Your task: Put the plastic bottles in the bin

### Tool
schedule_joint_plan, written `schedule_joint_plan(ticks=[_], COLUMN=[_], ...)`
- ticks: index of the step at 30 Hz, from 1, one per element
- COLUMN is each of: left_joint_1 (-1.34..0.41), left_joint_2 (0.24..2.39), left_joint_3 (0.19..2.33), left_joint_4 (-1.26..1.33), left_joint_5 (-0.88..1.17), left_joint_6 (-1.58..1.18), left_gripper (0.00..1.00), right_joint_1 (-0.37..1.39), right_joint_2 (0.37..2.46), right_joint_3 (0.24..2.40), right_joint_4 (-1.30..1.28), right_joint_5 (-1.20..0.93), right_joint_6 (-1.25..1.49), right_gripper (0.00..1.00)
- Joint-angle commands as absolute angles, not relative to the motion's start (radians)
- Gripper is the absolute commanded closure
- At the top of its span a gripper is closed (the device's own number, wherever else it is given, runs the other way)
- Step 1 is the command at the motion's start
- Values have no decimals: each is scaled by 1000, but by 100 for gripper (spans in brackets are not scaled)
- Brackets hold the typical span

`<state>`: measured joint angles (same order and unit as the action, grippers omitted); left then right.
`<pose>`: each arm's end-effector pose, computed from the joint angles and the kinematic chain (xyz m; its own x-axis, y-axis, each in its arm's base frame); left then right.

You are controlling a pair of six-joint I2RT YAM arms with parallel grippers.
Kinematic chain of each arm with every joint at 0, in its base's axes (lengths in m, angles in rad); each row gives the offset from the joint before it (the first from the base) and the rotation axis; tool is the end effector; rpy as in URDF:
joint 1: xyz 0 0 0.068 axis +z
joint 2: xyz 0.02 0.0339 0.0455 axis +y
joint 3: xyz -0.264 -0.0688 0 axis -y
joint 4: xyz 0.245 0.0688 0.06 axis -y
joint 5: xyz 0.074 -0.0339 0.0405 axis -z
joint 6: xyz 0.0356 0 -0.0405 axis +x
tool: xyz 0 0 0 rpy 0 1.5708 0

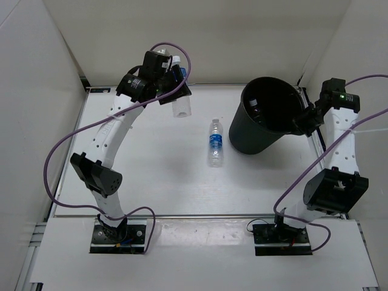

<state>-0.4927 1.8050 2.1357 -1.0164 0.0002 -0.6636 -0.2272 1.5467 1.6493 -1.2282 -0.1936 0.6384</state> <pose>0.3333 -0.1790 0.4372 -0.7309 -0.3067 -0.6096 0.0291 0.8785 -0.4768 0.2920 -0.0605 0.3639 -0.6225 0.7441 -0.2423 0.6367 0.6616 0.3961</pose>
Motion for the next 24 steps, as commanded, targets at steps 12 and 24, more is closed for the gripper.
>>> schedule_joint_plan(ticks=[12, 24], left_joint_1=[-494, -503], left_joint_2=[1764, 1764], left_joint_3=[2164, 2230], left_joint_4=[-940, -871], left_joint_5=[71, 130], left_joint_6=[-684, -684], left_gripper=[34, 31], right_joint_1=[-186, -137], right_joint_2=[1273, 1218], right_joint_3=[1577, 1459], right_joint_4=[-1385, -1373], right_joint_5=[-218, -115], right_joint_6=[591, 620], right_gripper=[100, 90])
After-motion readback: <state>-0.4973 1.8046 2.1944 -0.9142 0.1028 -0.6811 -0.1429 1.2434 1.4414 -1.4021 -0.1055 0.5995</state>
